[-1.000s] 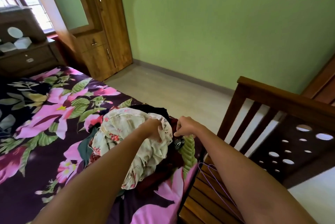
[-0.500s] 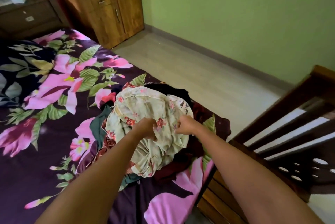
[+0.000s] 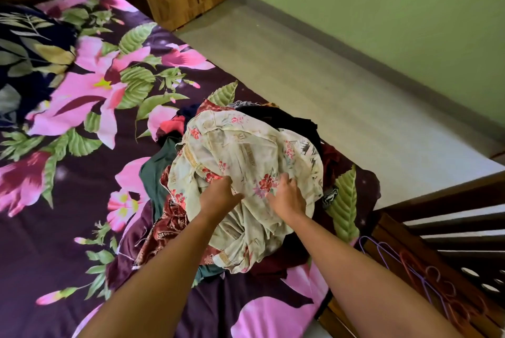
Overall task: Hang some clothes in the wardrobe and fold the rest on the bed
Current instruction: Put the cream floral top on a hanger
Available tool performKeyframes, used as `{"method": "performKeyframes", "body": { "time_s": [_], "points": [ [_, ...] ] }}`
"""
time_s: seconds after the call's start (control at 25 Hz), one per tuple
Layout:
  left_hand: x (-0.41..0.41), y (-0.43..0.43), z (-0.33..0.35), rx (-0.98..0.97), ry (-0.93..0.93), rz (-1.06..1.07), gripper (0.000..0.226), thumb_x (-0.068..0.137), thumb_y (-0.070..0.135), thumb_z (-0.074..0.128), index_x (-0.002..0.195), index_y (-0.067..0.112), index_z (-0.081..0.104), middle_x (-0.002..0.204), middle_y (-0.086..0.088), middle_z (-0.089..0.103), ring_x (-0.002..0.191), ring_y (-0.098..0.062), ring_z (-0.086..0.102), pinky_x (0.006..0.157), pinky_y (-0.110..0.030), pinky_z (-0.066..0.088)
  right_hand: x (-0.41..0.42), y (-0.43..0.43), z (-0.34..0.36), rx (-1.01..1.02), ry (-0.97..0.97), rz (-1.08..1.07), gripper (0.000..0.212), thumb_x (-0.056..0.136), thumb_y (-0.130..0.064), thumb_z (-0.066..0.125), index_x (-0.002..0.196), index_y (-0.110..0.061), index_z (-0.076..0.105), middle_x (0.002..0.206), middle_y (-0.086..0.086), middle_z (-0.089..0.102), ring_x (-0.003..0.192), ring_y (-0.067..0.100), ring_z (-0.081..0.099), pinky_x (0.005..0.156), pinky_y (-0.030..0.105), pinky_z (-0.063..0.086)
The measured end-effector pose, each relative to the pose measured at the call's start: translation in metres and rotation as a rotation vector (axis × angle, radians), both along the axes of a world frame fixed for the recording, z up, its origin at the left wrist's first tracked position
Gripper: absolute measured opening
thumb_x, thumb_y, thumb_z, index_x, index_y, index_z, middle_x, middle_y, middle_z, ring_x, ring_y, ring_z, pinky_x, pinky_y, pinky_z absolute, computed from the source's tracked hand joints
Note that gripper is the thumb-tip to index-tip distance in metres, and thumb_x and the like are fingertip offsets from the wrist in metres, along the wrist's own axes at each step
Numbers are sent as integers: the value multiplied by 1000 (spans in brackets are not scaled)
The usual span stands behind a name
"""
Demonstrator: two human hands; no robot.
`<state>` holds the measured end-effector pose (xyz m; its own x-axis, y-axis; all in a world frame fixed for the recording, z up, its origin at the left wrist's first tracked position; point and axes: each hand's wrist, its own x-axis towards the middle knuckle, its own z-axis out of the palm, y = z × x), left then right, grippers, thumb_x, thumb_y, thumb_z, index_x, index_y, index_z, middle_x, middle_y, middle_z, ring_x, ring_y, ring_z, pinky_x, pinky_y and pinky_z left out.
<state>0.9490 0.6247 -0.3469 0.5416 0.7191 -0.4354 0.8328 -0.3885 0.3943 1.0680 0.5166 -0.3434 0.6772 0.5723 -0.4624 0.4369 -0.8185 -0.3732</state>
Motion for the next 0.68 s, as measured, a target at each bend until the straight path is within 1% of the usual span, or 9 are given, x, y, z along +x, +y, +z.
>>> {"method": "performKeyframes", "body": {
  "time_s": [0.08,0.16,0.24,0.32,0.36,0.44,0.56,0.6,0.68],
  "points": [
    [8,1,-7,5,-51,149,48,83,46,65,113,10,54,107,-6,63,85,-24,63,72,-38,55,2,7,-8,26,-19,-85,69,91,-28,61,143,-7,21,136,16,39,113,29,53,80,37,51],
    [17,2,-11,-11,-119,289,53,83,45,66,118,7,53,109,-9,63,94,-27,62,76,-39,54,3,13,-15,50,27,-171,69,92,-26,60,144,-6,19,135,15,42,109,26,57,71,31,49],
    [27,2,-16,-47,-182,395,55,82,39,70,120,3,53,112,-12,63,102,-29,59,80,-36,51,5,20,-24,60,40,-230,55,93,-21,58,139,-7,30,129,13,51,103,24,60,66,29,46],
    [33,2,-21,-90,-255,481,50,81,28,73,118,0,56,111,-14,64,101,-29,59,81,-35,48,7,23,-30,76,-20,-216,29,96,-15,52,124,-7,49,120,11,59,101,23,59,66,27,40],
    [36,1,-23,-105,-289,506,43,81,22,73,115,-1,59,108,-14,65,99,-28,60,81,-33,48,7,23,-32,107,-44,-199,21,97,-14,49,116,-6,54,117,11,61,101,23,58,67,25,37],
    [39,-1,-25,-108,-335,517,28,84,10,67,109,-2,65,105,-14,68,93,-27,63,77,-29,48,6,21,-33,228,-39,-225,22,99,-12,44,114,-1,55,114,15,62,99,26,59,66,23,35],
    [43,-8,-16,-56,-438,505,16,90,1,55,101,-5,64,98,-18,67,82,-29,60,68,-27,40,4,16,-18,418,-33,-295,23,101,-14,37,112,2,51,102,18,63,80,23,56,50,16,31],
    [45,-9,-8,-21,-481,500,14,91,2,53,100,-5,62,96,-18,66,81,-27,58,67,-27,37,6,15,-11,467,-50,-296,24,102,-16,36,109,1,51,96,17,63,75,21,54,48,15,29],
    [49,-12,14,38,-572,494,14,94,7,51,101,-3,59,94,-14,64,79,-23,54,68,-26,36,10,12,7,544,-87,-279,26,102,-21,35,103,-1,51,85,13,62,71,24,56,50,24,34]
  ]
}}
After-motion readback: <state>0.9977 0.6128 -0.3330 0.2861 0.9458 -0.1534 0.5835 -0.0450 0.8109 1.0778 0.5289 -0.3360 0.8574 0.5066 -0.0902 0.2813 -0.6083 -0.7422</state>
